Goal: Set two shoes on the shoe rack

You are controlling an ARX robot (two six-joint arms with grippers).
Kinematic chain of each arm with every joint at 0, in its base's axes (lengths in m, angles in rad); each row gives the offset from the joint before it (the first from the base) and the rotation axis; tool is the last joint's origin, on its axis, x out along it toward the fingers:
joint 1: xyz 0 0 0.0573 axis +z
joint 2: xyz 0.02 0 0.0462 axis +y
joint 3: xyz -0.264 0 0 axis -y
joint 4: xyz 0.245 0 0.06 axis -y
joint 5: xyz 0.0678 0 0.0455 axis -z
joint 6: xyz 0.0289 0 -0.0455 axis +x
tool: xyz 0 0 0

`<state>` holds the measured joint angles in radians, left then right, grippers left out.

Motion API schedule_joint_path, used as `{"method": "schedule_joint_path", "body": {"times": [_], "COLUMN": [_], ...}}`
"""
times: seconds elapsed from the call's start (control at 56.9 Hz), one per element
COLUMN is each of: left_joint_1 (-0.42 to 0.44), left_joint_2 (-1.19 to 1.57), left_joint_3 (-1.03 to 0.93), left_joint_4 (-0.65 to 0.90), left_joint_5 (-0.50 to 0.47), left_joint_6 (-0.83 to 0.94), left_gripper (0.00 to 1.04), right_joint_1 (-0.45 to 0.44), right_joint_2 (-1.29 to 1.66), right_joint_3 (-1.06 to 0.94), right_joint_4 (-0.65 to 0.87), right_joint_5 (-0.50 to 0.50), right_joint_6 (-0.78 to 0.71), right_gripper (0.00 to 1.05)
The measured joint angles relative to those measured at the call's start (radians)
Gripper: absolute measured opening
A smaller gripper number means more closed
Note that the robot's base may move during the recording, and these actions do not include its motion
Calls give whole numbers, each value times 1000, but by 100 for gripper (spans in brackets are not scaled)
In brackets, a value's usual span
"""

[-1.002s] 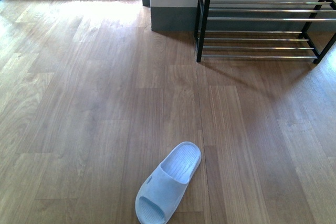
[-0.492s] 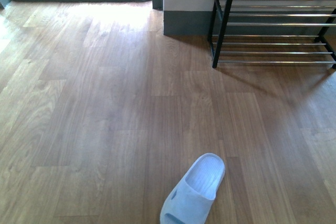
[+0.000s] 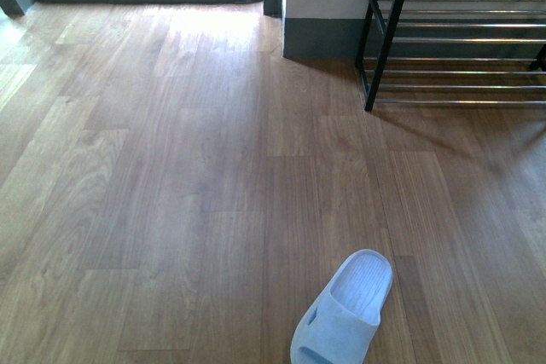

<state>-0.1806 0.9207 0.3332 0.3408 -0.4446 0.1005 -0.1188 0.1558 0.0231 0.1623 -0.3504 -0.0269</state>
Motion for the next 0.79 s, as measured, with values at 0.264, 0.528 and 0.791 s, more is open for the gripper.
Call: {"method": "schedule_joint_path", "body": {"times": [0.264,0.528,0.791], "left_joint_1": [0,0,0], "left_joint_2": [0,0,0], "left_joint_3": [0,0,0], "left_joint_4": [0,0,0], "left_joint_5": [-1,-1,0], "left_joint_6": [0,0,0], "left_gripper": [2,2,2], "right_joint_1": [37,153,193], "right_joint_2": [1315,1908,2088], "right_joint_3": [293,391,473], "right_joint_4": [668,557,508], "right_joint_5": [55,-48,-46], "right_joint_6": [-436,-751,-855], "right_gripper": [96,96,96]}}
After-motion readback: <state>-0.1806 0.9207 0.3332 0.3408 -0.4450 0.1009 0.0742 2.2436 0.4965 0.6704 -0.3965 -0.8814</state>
